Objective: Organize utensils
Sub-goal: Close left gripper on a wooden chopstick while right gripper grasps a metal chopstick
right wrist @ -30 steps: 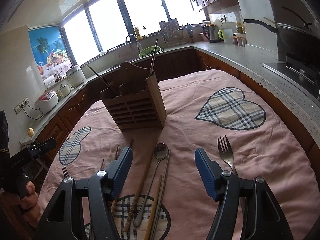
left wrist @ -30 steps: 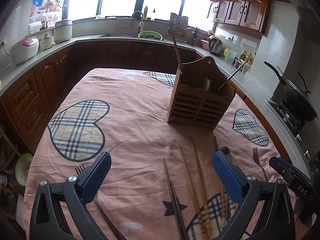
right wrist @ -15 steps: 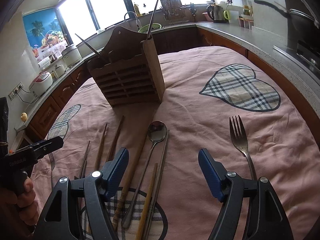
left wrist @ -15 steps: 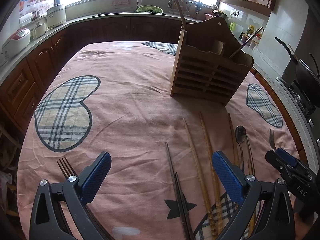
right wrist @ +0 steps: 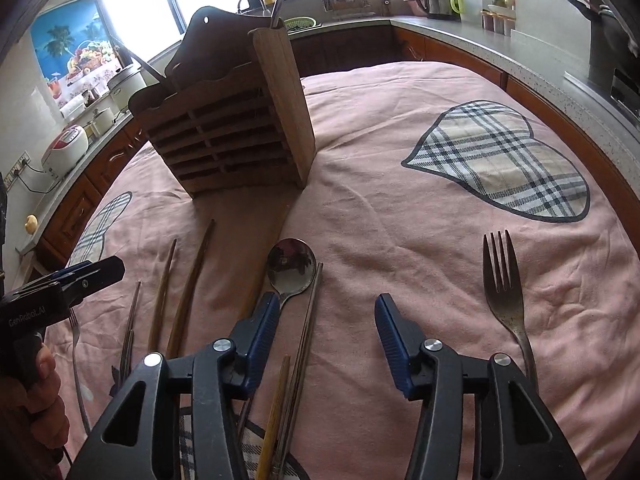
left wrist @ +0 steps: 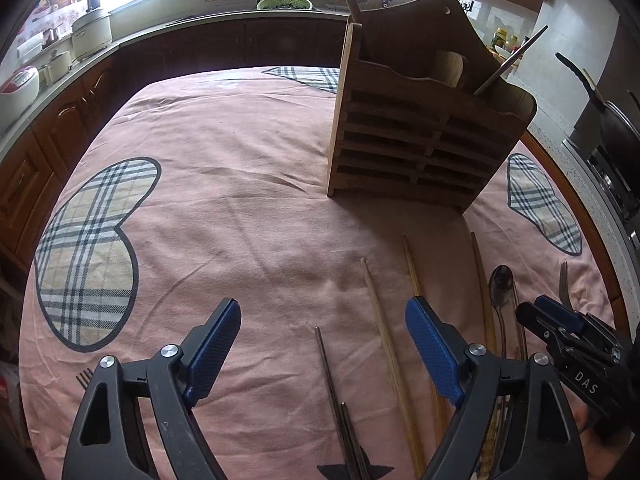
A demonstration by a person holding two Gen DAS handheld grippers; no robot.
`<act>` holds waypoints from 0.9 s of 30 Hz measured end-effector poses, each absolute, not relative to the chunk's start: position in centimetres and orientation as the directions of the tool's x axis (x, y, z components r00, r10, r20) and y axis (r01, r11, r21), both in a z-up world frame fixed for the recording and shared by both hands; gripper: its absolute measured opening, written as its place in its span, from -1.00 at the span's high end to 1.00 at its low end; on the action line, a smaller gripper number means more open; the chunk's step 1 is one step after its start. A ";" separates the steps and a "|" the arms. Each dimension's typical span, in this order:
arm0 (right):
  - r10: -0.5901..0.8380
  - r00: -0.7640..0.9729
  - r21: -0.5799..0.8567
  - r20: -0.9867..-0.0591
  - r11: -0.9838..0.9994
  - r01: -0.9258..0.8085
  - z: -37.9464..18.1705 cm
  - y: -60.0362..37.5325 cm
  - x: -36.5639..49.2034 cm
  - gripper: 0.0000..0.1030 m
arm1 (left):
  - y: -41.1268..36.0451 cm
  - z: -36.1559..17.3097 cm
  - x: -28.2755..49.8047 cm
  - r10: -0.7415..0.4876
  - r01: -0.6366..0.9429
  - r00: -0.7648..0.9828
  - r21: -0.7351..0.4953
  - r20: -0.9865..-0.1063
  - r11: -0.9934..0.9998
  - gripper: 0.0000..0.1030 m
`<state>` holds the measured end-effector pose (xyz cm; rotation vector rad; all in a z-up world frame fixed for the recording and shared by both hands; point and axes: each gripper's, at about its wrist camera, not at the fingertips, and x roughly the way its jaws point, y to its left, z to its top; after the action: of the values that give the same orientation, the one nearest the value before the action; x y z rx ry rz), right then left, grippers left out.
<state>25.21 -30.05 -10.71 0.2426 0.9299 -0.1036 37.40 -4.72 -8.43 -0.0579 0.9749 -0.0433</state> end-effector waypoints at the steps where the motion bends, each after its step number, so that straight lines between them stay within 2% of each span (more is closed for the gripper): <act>1: 0.017 0.591 0.159 -0.807 0.969 0.191 -10.9 -30.0 25.5 0.19 | -5.0 -8.5 37.8 -0.066 0.018 0.552 -0.068 -0.831 0.998 -0.44; 3: 0.012 0.580 0.146 -0.814 0.972 0.185 -11.2 -29.9 26.1 0.38 | -5.7 -9.0 38.6 -0.063 0.030 0.536 -0.056 -0.842 0.998 -0.31; 6: -0.006 0.575 0.113 -0.818 0.979 0.171 -11.5 -29.6 26.7 0.43 | -6.8 -9.9 39.3 -0.055 0.051 0.497 -0.034 -0.866 0.998 0.09; 8: -0.023 0.572 0.086 -0.820 0.983 0.162 -11.5 -29.2 27.0 0.49 | -7.6 -9.8 39.0 -0.025 0.068 0.520 0.012 -0.854 0.998 0.17; 10: -0.028 0.573 0.071 -0.819 0.986 0.150 -11.6 -29.0 27.1 0.73 | -8.1 -9.5 38.8 -0.031 0.082 0.529 0.015 -0.848 0.997 0.42; 11: -0.028 0.575 0.070 -0.818 0.987 0.148 -11.7 -29.0 27.2 0.85 | -8.2 -9.3 38.7 -0.036 0.085 0.529 0.010 -0.848 0.996 0.47; 13: -0.018 0.578 0.083 -0.816 0.986 0.147 -11.6 -29.2 27.1 0.86 | -8.3 -9.5 38.6 -0.058 0.095 0.526 -0.009 -0.849 0.995 0.76; 15: 0.003 0.583 0.113 -0.813 0.982 0.153 -11.5 -29.5 27.0 0.87 | -8.1 -9.6 38.5 -0.079 0.094 0.521 -0.035 -0.850 0.995 0.83; 20: 0.042 0.607 0.170 -0.793 0.973 0.156 -10.3 -30.1 26.4 0.93 | -7.4 -8.6 37.5 -0.130 0.087 0.536 -0.099 -0.834 0.991 0.85; 27: 0.078 0.667 0.234 -0.741 0.961 0.148 -7.2 -30.5 24.8 0.93 | -4.7 -5.3 34.6 -0.220 0.096 0.598 -0.204 -0.770 0.974 0.87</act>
<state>24.85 -30.47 -7.24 0.2858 0.8421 -0.0401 34.59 -4.69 -5.32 -0.1472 0.9120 -0.1841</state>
